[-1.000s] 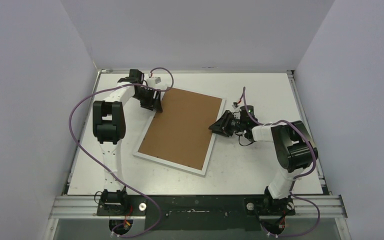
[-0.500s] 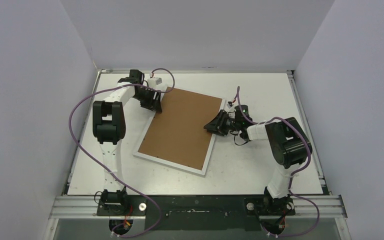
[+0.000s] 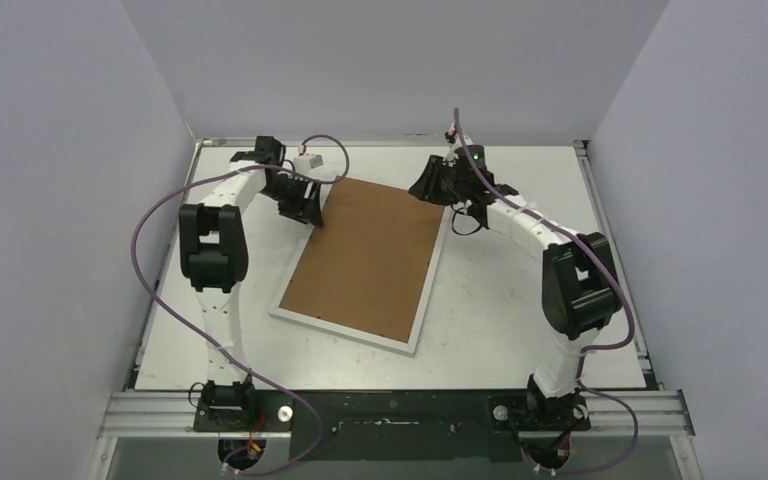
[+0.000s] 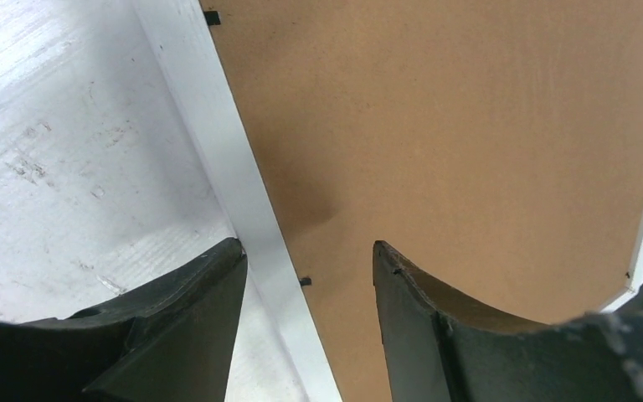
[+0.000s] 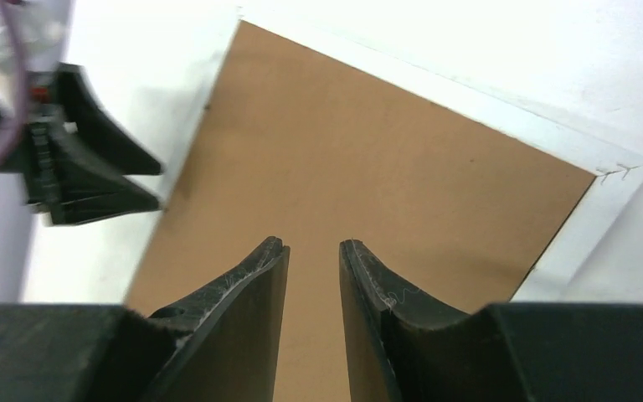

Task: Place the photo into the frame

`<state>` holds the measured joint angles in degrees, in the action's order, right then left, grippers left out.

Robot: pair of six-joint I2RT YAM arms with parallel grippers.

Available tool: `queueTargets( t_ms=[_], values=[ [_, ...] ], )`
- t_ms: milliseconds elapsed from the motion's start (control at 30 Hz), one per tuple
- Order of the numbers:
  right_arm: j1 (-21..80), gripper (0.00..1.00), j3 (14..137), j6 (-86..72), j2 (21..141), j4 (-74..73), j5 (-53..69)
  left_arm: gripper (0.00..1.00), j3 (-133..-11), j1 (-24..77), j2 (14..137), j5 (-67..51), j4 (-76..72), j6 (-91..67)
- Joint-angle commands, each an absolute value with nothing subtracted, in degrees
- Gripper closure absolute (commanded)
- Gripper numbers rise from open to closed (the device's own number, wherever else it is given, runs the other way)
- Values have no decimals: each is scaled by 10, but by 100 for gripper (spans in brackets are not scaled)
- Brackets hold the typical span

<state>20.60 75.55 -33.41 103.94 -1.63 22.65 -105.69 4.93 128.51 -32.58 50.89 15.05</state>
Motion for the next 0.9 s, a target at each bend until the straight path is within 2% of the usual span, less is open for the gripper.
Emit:
queueTargets(
  t_ms=[0, 233, 533, 700, 867],
  values=[
    [237, 70, 791, -251, 1100, -98, 109, 44, -1060, 45, 1232, -362, 531, 157],
    [259, 71, 821, -238, 1154, -101, 75, 40, -1048, 43, 1218, -349, 531, 162],
    [266, 71, 818, -245, 1142, -94, 92, 37, -1075, 65, 1207, -328, 524, 169],
    [254, 70, 904, -240, 1164, -97, 85, 36, -1075, 102, 1207, -317, 516, 172],
    [227, 63, 974, -235, 1208, -80, 61, 33, -1043, 120, 1183, -305, 532, 209]
  ],
)
